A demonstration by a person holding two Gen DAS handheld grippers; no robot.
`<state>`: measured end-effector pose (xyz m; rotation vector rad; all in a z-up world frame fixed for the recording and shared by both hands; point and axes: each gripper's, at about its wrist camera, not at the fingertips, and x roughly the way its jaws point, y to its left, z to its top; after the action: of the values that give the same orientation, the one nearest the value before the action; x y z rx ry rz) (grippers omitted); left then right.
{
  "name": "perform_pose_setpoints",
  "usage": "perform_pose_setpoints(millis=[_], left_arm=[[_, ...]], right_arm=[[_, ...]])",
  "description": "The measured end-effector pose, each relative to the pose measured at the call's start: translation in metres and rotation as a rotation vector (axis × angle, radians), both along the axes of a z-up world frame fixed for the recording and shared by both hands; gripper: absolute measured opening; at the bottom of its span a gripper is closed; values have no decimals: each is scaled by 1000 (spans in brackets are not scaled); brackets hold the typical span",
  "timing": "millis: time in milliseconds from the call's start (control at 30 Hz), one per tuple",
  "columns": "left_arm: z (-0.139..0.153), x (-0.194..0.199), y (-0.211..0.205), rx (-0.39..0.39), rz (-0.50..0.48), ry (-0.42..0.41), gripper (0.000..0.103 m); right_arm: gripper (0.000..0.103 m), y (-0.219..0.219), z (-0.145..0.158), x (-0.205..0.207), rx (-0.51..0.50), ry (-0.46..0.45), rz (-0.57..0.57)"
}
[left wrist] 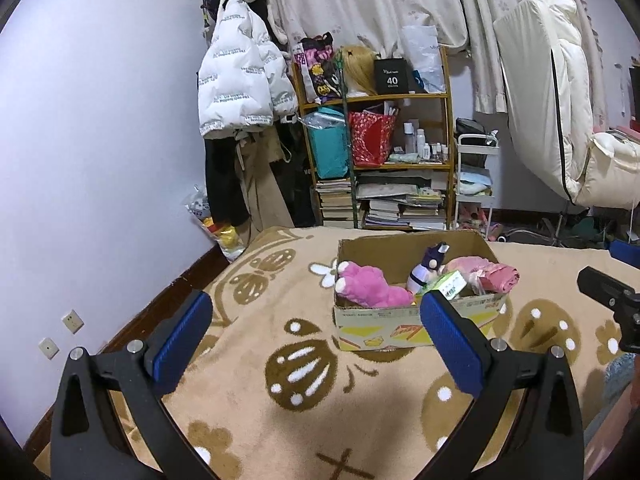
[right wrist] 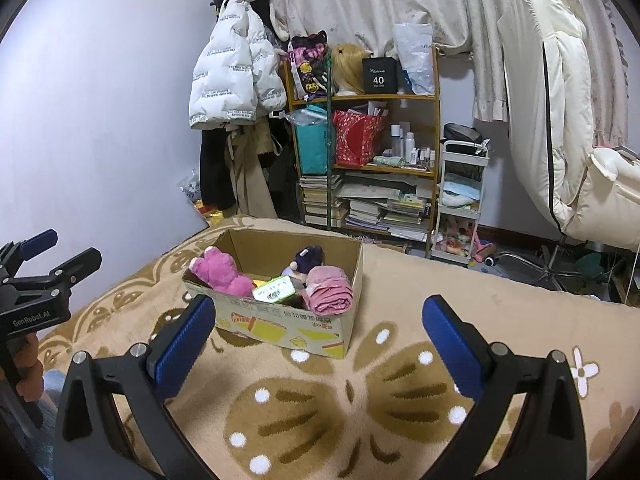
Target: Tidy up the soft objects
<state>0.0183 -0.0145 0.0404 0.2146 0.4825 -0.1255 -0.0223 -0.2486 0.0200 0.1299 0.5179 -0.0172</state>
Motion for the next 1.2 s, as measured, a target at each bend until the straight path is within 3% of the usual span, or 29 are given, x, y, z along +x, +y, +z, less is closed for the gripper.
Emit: perform_pose_setpoints(millis=[267,1200], left_arm=[[-13,10,-7,22,-8,53,103],[-28,14,-14,49,-42,80,103]], right_arm=[[103,4,-11,7,-28,10,5],[103,3,-20,12,-38,24,6]])
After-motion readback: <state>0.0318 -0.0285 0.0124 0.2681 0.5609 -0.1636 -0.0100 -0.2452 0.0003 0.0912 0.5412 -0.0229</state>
